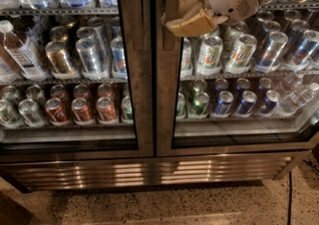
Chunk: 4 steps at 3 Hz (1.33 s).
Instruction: Open right fridge door
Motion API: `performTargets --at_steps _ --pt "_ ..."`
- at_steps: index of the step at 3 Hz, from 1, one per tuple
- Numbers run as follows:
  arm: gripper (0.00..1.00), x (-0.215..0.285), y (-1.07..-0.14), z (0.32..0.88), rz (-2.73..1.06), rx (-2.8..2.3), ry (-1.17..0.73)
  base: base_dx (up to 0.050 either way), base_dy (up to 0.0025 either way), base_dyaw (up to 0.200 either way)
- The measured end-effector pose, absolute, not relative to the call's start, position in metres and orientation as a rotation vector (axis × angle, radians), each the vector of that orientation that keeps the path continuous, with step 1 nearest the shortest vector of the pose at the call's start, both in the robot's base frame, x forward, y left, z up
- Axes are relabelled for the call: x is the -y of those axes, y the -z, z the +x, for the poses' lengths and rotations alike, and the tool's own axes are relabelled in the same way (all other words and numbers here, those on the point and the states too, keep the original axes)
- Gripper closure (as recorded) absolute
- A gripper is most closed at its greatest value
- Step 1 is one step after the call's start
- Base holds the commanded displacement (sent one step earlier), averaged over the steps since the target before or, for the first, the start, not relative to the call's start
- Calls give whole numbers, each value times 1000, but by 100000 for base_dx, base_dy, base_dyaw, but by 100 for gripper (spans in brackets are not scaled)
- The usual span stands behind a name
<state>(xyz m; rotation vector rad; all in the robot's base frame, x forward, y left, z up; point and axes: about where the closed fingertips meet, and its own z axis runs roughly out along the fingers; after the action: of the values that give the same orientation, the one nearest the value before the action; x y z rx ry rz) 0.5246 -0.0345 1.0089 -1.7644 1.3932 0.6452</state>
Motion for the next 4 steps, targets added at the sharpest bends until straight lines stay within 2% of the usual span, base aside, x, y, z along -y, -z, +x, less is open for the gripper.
performTargets --at_steps 4 --pt "100 35 -1010 525 -1782 -1381 -655 0 0 0"
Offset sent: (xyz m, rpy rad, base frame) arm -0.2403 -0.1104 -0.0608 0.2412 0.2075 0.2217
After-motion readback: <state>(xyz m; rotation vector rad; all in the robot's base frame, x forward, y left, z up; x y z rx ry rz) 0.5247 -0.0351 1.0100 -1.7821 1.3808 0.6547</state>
